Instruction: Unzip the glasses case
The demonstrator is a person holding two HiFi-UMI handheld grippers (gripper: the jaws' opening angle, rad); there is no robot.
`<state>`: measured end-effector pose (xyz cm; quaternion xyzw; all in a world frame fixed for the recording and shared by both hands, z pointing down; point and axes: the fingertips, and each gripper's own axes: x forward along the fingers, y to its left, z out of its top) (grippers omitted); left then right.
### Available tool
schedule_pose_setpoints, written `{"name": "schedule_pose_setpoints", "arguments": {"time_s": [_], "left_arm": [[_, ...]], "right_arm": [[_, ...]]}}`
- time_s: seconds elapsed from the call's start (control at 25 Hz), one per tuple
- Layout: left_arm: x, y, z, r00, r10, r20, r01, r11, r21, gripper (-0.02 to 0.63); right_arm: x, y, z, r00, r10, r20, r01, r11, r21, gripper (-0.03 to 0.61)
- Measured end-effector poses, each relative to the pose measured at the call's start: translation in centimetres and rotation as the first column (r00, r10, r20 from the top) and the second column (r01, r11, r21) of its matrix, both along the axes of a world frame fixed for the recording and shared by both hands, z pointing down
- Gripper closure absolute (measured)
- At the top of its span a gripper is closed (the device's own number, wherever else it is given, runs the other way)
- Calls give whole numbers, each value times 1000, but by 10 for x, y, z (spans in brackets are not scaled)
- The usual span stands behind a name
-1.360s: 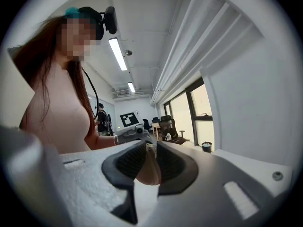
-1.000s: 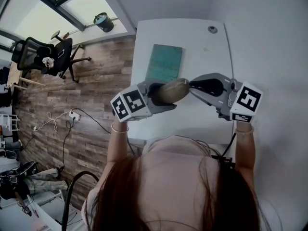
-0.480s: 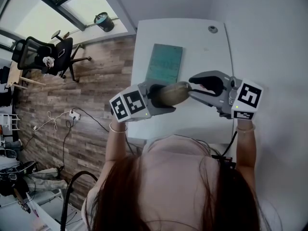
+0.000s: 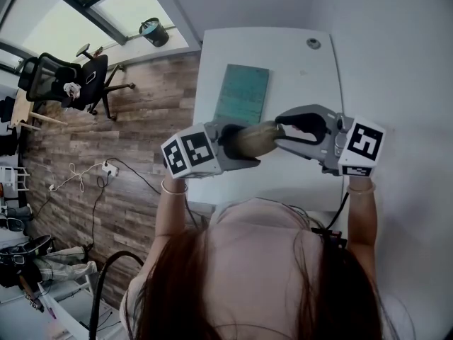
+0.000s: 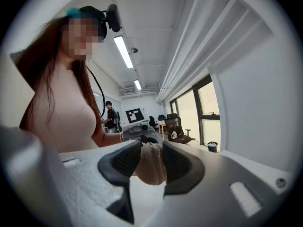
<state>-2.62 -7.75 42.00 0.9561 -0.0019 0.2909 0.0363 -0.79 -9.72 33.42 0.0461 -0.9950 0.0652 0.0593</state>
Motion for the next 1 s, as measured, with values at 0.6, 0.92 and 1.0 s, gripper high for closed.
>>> {"name": "schedule_pose_setpoints", "arguments": {"time_s": [0.6,0.92,1.0], "left_arm": [[-4,-2,-1,1000,-22,3,22,1000,-13,327],[-3,1,-1,1000,-4,-25,3,1000,-22,327],[-4,1,2,1000,-9,-12,9,1000,-18,327]], "right_arm": [[2,-4,-5,999,37,4,-38,998,58,520],[4,-3,-4,999,14,41,-16,999,38,552],[5,-4,-3,999,21,38,-23,999,49,554]]}}
